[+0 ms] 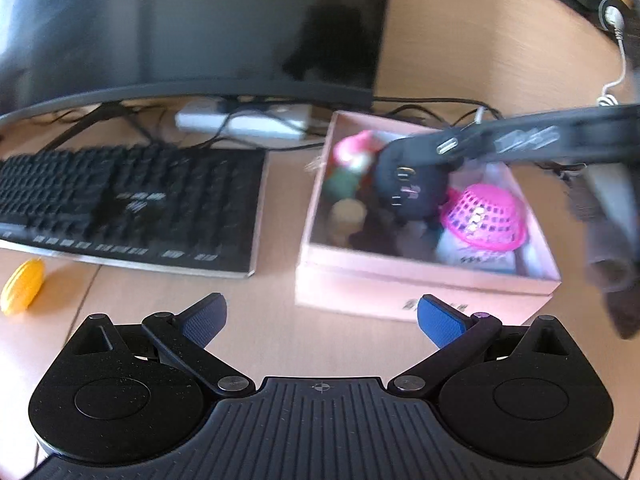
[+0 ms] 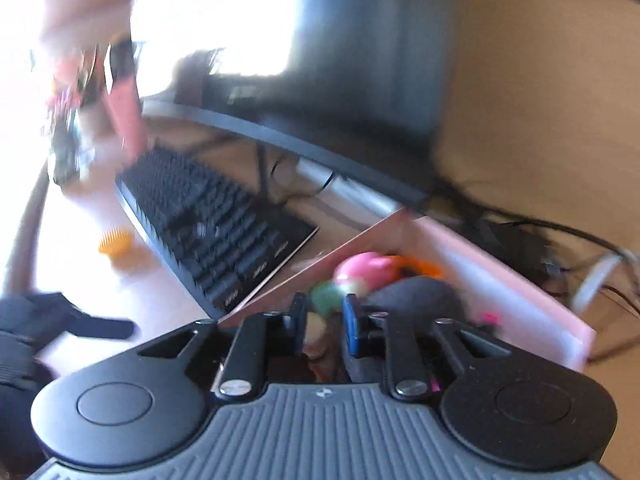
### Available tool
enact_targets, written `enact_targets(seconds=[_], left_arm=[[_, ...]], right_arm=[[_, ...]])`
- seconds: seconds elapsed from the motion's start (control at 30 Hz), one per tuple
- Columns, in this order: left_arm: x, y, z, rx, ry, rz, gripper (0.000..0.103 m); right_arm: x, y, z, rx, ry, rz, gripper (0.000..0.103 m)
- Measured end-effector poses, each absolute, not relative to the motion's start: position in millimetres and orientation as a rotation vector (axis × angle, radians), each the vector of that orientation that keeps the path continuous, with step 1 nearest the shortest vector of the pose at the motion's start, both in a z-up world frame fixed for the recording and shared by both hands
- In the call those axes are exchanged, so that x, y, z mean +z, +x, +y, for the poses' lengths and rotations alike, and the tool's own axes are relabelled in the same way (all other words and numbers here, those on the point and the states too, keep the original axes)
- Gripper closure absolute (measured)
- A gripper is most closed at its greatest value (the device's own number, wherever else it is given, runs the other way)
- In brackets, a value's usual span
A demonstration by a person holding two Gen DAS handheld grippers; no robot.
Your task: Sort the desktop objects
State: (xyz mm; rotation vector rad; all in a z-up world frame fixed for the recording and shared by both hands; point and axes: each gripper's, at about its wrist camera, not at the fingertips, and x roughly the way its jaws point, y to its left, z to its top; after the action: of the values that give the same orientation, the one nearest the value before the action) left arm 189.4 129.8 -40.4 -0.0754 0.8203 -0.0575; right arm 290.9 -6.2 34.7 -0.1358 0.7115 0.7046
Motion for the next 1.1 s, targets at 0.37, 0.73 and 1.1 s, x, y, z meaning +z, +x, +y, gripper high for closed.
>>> enact_targets(seconds=[0.37, 0.73, 1.1], left_arm=[[-31.9, 204.6, 107.9, -0.079, -0.043, 0.819, 0.000], [-38.3, 218.6, 102.6, -0.100, -0.009, 0.785, 0.000], [-45.3, 219.8, 103.4, -0.172, -0.119, 0.777, 0.000]], right_arm=[[19.1, 278.3, -131.3, 0.311, 0.237, 0.845, 0.042], [13.4, 258.1, -134.5, 0.399, 0.230, 0.807, 0.029], [-4.6, 306.2, -112.8, 0.406, 0.186, 0.846, 0.058]])
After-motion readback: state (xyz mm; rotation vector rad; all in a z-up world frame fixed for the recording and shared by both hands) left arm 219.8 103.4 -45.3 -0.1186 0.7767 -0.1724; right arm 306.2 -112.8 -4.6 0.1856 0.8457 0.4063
